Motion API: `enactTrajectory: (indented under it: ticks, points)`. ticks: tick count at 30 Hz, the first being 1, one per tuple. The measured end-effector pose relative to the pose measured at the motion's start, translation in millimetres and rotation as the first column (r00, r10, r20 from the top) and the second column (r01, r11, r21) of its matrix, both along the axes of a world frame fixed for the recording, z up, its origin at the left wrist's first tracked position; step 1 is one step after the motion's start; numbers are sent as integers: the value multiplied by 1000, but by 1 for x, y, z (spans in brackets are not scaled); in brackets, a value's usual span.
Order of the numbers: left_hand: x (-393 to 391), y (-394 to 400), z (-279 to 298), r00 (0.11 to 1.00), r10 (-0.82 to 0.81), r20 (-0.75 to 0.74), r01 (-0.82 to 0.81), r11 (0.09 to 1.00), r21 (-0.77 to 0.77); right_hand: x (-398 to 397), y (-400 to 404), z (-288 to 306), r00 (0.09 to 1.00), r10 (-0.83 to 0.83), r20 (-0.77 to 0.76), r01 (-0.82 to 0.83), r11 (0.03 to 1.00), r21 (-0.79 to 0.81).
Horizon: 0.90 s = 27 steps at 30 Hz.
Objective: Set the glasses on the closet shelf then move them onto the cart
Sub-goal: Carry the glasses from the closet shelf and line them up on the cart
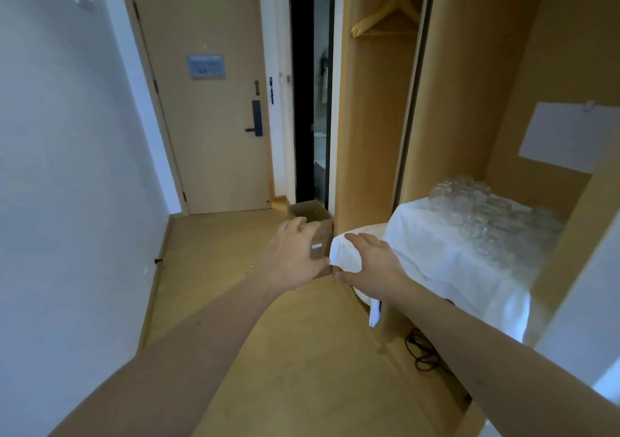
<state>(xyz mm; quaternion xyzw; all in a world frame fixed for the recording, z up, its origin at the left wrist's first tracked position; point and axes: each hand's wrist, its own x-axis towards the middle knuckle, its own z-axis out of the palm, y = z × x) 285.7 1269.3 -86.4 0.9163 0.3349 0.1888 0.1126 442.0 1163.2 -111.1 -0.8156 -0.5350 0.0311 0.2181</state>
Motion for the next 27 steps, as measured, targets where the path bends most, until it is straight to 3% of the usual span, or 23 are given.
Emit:
enactTrajectory:
  ticks: [15, 27]
  points:
    - [162, 91, 2, 988, -128, -86, 134, 989, 61, 148, 75, -8, 991, -135, -24, 136, 989, 55]
    - [312, 127, -3, 955, -275, -109, 281, 959, 39, 268, 90, -8, 960, -279, -21, 279, 960, -16]
